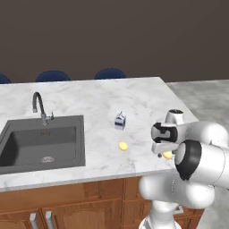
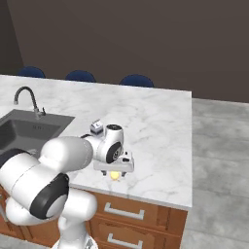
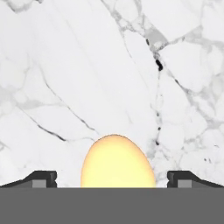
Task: Gather the eggs and milk located in the vicinity of the sink area and place them right next to the bowl.
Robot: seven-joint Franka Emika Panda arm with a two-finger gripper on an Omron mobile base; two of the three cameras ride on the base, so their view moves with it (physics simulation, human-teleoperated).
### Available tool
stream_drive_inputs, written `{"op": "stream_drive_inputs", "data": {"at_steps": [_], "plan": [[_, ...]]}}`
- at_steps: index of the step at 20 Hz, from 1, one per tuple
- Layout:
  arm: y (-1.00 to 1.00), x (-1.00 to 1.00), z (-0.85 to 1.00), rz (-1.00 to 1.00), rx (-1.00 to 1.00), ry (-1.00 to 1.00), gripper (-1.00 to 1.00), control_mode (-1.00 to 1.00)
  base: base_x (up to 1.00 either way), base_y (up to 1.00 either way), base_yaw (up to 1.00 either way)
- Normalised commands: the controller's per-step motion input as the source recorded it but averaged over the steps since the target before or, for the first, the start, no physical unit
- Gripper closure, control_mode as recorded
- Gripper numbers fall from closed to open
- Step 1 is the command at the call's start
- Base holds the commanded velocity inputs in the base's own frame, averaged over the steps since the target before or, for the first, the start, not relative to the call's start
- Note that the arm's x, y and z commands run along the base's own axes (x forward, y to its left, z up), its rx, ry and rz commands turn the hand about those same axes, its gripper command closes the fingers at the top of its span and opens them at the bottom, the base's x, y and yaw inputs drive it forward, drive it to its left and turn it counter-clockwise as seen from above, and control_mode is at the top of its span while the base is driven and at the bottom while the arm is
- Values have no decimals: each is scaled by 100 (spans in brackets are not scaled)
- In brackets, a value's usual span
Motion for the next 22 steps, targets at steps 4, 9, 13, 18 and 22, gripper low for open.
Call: {"op": "stream_drive_inputs", "data": {"at_steps": [4,9,13,18,22], "plan": [[0,0,-19,0,0,0,-100,-100,0,0,0],[0,0,0,0,0,0,100,-100,0,0,0],[0,0,0,0,0,0,100,-100,0,0,0],[0,0,1,0,0,0,100,-100,0,0,0],[8,-31,63,0,2,-5,100,-100,0,0,0]]}}
